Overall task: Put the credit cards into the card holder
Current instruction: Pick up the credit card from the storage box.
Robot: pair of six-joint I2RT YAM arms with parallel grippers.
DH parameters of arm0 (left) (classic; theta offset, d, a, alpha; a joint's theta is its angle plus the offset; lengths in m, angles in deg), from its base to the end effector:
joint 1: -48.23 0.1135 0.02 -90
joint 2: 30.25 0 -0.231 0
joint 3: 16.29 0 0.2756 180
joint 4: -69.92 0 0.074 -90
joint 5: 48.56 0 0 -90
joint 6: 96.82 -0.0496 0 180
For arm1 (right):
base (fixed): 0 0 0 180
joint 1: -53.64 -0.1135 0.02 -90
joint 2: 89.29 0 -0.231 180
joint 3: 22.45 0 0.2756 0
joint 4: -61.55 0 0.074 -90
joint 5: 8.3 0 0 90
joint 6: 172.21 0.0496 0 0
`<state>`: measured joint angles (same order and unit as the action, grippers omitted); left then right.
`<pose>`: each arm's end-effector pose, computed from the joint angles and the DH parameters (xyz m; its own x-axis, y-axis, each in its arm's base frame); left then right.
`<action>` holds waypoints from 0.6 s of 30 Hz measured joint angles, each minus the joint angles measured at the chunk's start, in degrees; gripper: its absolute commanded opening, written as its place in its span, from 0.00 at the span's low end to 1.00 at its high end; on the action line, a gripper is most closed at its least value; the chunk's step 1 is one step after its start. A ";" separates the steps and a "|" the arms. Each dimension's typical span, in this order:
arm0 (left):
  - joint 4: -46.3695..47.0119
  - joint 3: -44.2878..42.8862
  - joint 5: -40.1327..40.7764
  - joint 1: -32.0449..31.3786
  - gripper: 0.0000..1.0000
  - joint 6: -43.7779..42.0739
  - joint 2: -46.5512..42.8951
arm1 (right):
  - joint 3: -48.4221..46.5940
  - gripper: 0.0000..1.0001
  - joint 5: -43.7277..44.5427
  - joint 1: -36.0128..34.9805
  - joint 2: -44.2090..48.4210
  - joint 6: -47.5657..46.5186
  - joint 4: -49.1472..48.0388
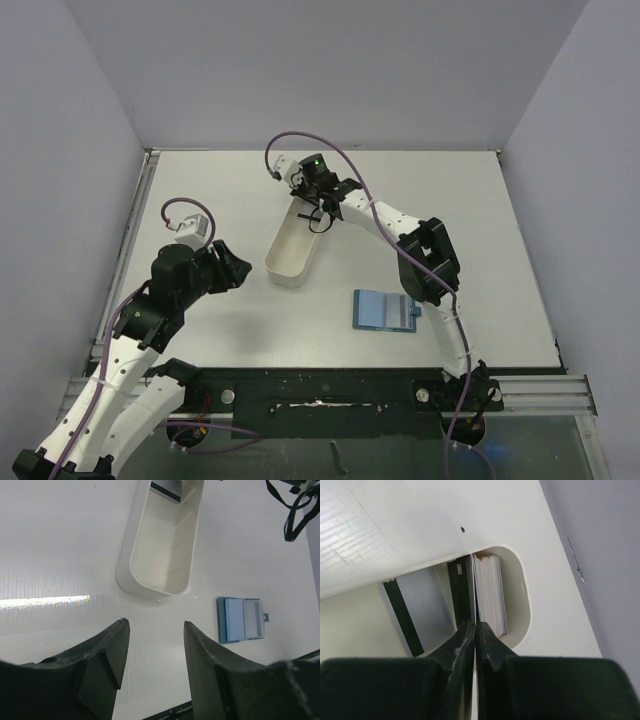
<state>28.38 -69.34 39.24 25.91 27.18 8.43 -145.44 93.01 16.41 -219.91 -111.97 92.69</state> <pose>0.1996 -0.0840 0.2698 -0.5801 -0.3659 -0.7278 0.1046 0.8526 -0.5120 0.4352 0.3185 0.1755 -0.1988 -0.7624 -0.6159 -0.6568 0.5700 -0.4936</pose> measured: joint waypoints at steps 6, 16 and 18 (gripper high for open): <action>0.00 0.00 -0.22 0.00 0.46 0.07 0.00 | 2.16 0.00 -1.38 -0.39 5.70 2.78 0.26; 1.18 0.00 -6.82 0.00 0.33 2.38 2.14 | 20.61 0.00 -5.25 -0.90 26.25 21.64 -1.75; 2.21 0.00 -8.59 -0.02 0.28 2.99 3.15 | 24.44 0.00 -5.53 -1.27 30.67 25.99 -1.88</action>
<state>30.59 -69.34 30.65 25.88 30.17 11.57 -121.00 87.48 15.14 -189.25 -85.99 90.81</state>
